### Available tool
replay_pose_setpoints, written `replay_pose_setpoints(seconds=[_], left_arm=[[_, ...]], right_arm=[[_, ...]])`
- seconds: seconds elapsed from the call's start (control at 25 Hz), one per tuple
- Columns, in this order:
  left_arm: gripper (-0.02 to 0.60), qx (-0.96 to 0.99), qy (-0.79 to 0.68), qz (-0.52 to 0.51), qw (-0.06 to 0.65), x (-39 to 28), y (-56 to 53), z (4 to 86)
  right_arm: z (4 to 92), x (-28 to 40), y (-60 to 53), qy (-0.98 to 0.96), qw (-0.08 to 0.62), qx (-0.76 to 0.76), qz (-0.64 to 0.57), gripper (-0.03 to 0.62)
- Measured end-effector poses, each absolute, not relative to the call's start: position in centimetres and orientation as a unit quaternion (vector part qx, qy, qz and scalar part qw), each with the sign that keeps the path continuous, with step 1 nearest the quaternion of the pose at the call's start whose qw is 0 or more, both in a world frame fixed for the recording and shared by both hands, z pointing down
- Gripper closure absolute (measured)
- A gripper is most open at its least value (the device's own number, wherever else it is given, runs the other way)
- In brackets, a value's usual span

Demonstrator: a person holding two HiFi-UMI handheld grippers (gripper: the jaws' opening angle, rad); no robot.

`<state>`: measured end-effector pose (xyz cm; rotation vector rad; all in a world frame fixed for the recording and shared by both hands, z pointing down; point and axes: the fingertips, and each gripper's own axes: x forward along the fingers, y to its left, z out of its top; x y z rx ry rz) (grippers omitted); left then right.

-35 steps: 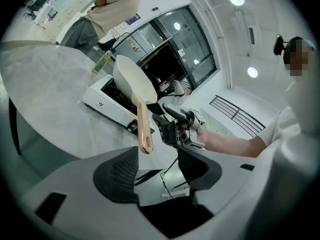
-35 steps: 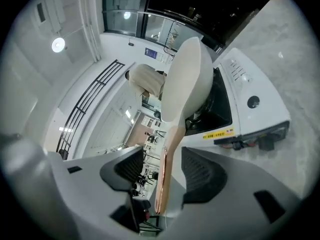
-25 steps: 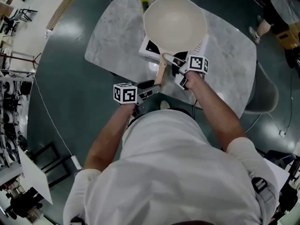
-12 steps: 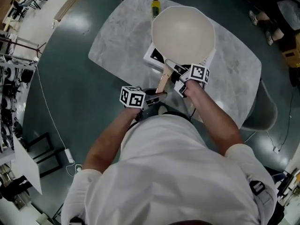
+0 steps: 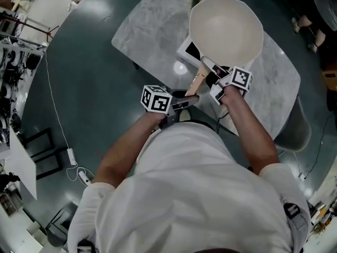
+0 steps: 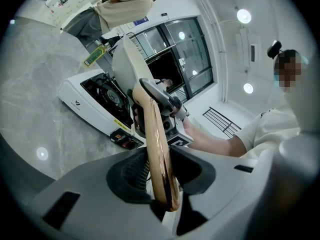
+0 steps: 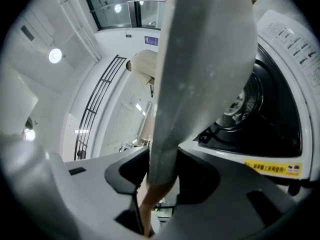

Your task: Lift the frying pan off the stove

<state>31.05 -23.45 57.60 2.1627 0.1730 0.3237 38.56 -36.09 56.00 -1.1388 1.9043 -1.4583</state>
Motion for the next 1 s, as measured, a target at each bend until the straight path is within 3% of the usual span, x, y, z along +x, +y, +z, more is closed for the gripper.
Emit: replay_pose_setpoints(seconds=[0.44,1.0], left_arm=[[0.451,0.887,0.05,0.097,0.449,25.5,-22.8,53.2],[0.449,0.894,0.013,0.077,0.441,7.6,-19.3,50.8]], right_arm=[[51.4,32.3,-36.0,0.727,0.21,-0.391,-0.524,0.425],[48.9,13.1,-33.1,0.752,0.196,-0.343,-0.528,0.424]])
